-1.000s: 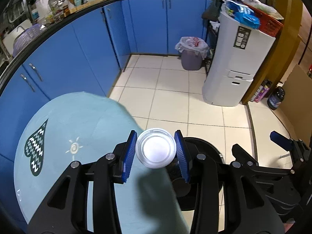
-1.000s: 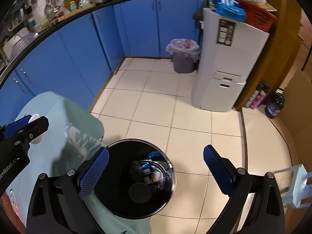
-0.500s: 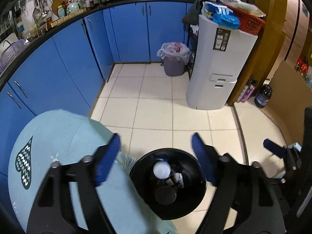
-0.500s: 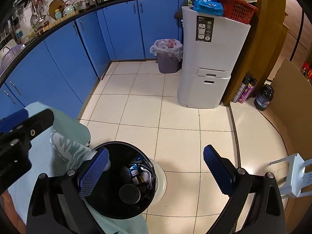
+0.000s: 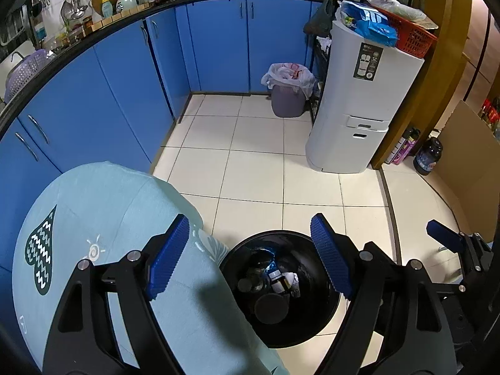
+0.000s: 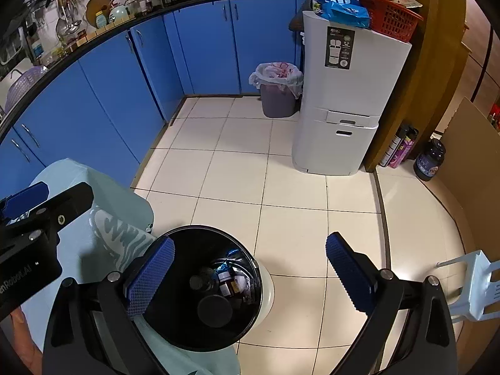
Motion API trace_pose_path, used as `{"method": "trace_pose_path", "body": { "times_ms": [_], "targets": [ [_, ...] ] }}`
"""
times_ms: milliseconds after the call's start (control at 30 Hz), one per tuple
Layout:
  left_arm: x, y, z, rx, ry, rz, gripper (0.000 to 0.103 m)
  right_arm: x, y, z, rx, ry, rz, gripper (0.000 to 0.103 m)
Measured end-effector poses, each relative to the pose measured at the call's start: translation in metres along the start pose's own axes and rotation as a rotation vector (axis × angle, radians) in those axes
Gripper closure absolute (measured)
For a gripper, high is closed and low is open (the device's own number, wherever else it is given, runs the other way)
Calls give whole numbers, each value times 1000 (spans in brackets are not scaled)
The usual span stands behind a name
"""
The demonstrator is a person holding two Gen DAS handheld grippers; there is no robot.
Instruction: Collect trash
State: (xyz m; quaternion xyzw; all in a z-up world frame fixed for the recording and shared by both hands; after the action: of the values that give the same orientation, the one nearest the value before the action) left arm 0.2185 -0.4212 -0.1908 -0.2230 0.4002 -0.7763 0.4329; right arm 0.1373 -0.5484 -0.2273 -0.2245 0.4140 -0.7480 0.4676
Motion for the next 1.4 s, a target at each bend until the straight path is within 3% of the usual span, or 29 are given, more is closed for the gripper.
{"method": "trace_pose_path", "body": {
  "times_ms": [167, 267, 1400],
  "targets": [
    [1, -3, -1, 0, 6, -1, 23, -1, -2, 0, 1, -2, -1, 8],
    [0, -3, -4, -7, 5, 0, 15, -2, -3, 1, 1, -2, -1, 8],
    [-11, -5, -14, -37, -14, 19, 15, -9, -6, -1, -1, -17, -1, 8]
  ]
}}
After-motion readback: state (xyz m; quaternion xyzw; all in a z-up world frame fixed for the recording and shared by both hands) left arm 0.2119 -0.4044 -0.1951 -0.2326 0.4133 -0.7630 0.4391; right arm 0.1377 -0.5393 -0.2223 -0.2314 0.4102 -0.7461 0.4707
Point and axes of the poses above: each gripper's, at about its wrist camera, not at the fingertips, and y roughly the way its jaws point, x to its right, z to its top, the point moved 10 cm from there along y, roughly the way its jaws point, and after that the axes turned 2 degrees about -z, right-handed, at the moved point
